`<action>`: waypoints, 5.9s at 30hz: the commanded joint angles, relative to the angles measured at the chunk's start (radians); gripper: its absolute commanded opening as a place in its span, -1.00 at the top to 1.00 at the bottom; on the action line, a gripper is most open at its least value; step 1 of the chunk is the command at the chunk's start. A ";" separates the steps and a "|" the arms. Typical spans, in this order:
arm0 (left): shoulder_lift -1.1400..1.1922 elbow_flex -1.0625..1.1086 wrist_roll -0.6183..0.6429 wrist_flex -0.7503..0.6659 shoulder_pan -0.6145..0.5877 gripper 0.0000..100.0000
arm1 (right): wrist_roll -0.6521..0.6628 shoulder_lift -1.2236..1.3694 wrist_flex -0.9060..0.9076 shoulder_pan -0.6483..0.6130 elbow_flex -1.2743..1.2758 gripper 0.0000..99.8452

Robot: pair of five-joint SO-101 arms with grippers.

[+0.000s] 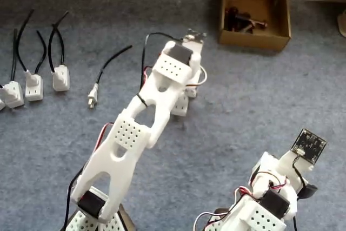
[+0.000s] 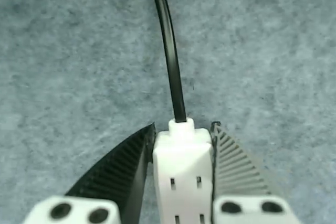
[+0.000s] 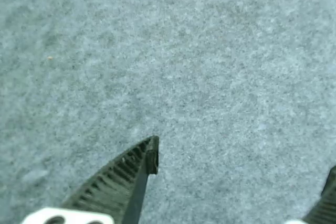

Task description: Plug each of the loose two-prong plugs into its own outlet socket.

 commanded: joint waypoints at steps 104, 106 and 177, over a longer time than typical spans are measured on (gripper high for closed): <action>-1.523 1.704 -0.384 -0.417 -0.430 0.99 | 0.155 0.929 0.119 -0.846 -0.872 0.11; -1.554 1.748 -0.400 -0.450 -0.486 0.99 | 0.126 0.993 0.090 -0.898 -0.900 0.11; -1.893 2.037 -0.471 -0.674 -1.147 0.63 | -0.933 2.764 0.110 -1.503 -2.901 0.11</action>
